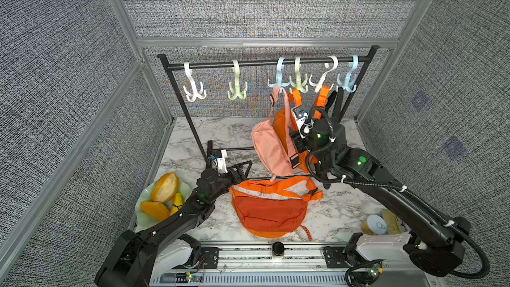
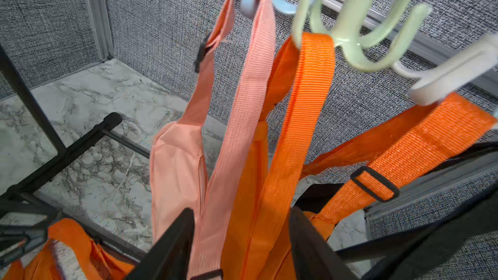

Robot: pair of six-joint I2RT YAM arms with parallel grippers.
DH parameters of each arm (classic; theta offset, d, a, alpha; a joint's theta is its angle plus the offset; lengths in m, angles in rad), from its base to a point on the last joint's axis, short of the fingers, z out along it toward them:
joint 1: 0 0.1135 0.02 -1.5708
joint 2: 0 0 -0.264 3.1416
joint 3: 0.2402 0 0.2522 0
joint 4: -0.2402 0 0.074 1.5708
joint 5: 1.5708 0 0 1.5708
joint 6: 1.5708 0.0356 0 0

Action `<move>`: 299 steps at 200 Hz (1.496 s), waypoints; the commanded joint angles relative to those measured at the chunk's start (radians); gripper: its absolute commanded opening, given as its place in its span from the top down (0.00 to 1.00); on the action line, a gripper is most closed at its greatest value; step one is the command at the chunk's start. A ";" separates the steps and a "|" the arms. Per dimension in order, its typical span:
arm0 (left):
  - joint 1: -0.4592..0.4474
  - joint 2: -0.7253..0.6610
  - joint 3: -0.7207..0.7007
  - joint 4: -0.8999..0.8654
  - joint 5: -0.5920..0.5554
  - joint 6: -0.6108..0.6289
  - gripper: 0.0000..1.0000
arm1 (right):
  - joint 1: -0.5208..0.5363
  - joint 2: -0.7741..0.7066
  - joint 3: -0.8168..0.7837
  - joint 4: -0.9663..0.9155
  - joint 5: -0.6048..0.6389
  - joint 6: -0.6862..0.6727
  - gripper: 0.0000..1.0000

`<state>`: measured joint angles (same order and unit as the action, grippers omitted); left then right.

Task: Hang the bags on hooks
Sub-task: Hang the bag on the hook, then pick up the bag from the bag.

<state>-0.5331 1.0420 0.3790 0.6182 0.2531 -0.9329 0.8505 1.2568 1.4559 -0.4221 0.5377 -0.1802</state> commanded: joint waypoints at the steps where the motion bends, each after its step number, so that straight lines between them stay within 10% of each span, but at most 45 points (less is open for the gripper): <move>1: 0.013 -0.066 0.023 -0.111 -0.016 0.070 0.24 | 0.050 -0.042 -0.040 -0.049 0.042 -0.006 0.32; 61: 0.137 -0.247 -0.058 -0.216 -0.001 0.086 0.22 | 0.180 -0.092 -0.182 -0.285 -0.300 0.115 0.16; 108: 0.326 -0.234 -0.213 0.017 0.178 -0.094 0.22 | 0.278 0.021 -0.213 -0.373 -0.516 0.176 0.13; 245: 0.366 -0.628 -0.046 -0.541 0.040 0.163 0.22 | 0.438 0.556 -0.155 -0.419 -0.432 0.236 0.18; 273: 0.367 -0.635 -0.033 -0.549 0.038 0.166 0.22 | 0.439 0.585 -0.157 -0.433 -0.427 0.233 0.32; 299: 0.367 -0.635 -0.019 -0.549 0.043 0.169 0.22 | 0.439 0.565 -0.141 -0.442 -0.429 0.235 0.86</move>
<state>-0.1677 0.4088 0.3443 0.0788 0.3035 -0.7837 1.2892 1.8412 1.3014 -0.8360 0.1005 0.0429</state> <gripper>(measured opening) 0.779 0.380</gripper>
